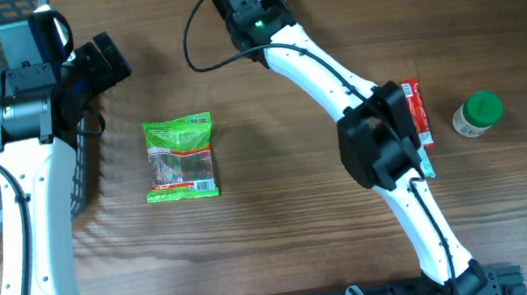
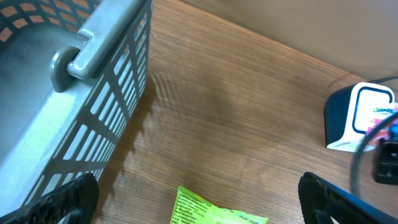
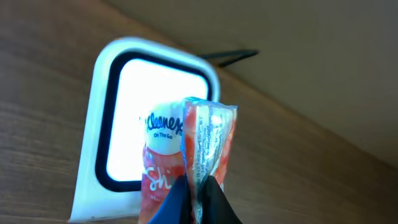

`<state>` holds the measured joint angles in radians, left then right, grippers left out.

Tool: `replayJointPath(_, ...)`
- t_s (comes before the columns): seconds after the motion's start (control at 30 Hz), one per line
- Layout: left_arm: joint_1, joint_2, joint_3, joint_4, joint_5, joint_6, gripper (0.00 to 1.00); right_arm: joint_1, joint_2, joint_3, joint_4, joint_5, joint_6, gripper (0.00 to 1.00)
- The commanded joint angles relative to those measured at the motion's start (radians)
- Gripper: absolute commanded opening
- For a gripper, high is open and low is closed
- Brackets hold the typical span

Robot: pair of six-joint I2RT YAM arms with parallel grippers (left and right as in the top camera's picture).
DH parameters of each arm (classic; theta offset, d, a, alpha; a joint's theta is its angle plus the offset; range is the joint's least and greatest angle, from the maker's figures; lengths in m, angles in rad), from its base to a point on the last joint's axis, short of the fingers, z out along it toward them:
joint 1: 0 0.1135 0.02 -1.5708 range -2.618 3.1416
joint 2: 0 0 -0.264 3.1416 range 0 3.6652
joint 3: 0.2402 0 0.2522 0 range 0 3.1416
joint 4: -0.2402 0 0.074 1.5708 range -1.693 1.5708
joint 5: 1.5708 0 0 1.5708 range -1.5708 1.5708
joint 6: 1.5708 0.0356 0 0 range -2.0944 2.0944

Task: Scan the item barcode
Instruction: 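Hold the tissue pack barcode under the white scanner, then place the tissue pack on the right side of the table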

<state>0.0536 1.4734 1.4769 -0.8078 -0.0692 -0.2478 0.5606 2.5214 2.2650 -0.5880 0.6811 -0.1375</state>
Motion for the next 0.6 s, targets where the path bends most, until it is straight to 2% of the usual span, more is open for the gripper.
replayJointPath(0.0, 0.003, -0.007, 0.008, 0.002, -0.002, 0.009, 1.00, -0.003, 0.016, 0.000, 0.011, -0.003, -0.009, 0.04)
replayJointPath(0.13, 0.004, -0.007, 0.008, 0.002, -0.003, 0.009, 1.00, -0.003, -0.117, 0.006, -0.037, 0.039, 0.040, 0.04)
replayJointPath(0.23, 0.003, -0.007, 0.008, 0.002, -0.002, 0.009, 1.00, -0.019, -0.346, 0.006, -0.271, -0.140, 0.191, 0.04)
replayJointPath(0.3, 0.003, -0.007, 0.008, 0.002, -0.002, 0.009, 1.00, -0.072, -0.496, 0.006, -0.538, -0.312, 0.311, 0.04)
replayJointPath(0.43, 0.004, -0.007, 0.008, 0.002, -0.003, 0.009, 1.00, -0.248, -0.548, -0.025, -0.892, -0.557, 0.348, 0.04)
replayJointPath(0.5, 0.003, -0.007, 0.008, 0.002, -0.002, 0.009, 1.00, -0.315, -0.548, -0.127, -0.909, -0.582, 0.348, 0.04)
replayJointPath(0.57, 0.003, -0.007, 0.008, 0.002, -0.002, 0.009, 1.00, -0.372, -0.548, -0.315, -0.867, -0.582, 0.348, 0.04)
